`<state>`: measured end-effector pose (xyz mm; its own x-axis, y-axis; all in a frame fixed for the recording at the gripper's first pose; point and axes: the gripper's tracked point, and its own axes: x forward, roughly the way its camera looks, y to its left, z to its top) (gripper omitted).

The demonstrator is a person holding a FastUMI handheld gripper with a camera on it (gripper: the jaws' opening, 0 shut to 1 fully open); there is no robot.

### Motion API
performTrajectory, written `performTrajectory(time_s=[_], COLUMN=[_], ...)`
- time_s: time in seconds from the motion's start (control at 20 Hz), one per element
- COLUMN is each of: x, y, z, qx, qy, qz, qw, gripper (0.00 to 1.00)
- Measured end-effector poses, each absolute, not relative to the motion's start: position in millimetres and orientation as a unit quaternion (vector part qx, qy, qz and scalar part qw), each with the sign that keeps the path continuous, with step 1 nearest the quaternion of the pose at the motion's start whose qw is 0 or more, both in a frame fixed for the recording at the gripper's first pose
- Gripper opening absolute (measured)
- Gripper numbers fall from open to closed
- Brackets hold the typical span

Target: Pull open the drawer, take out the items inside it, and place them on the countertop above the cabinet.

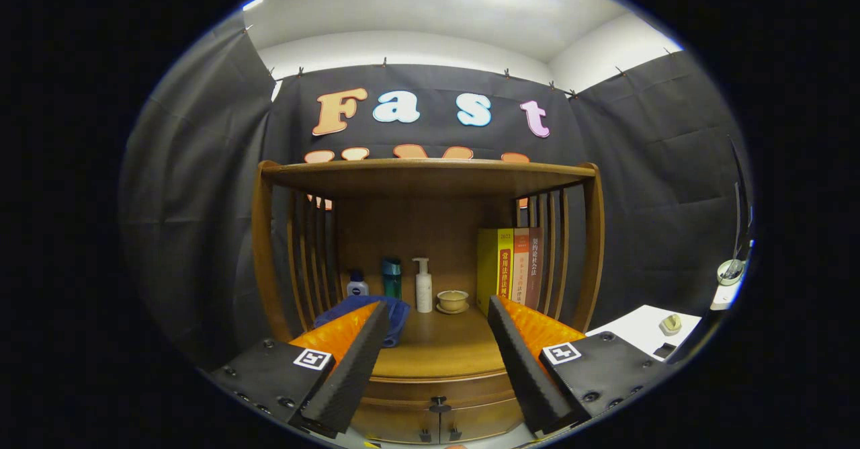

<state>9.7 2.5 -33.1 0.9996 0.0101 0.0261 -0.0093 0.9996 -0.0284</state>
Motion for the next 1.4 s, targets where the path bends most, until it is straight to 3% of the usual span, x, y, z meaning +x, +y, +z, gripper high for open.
performTrajectory(time_s=[0.85, 1.4], x=[40.2, 47.2], y=[-19.5, -19.7], z=[-243.5, -342.3], qx=[-0.006, 0.008], qy=[0.051, 0.120], qz=[-0.002, 0.000], qw=[0.999, 0.993], gripper=[0.97, 0.94])
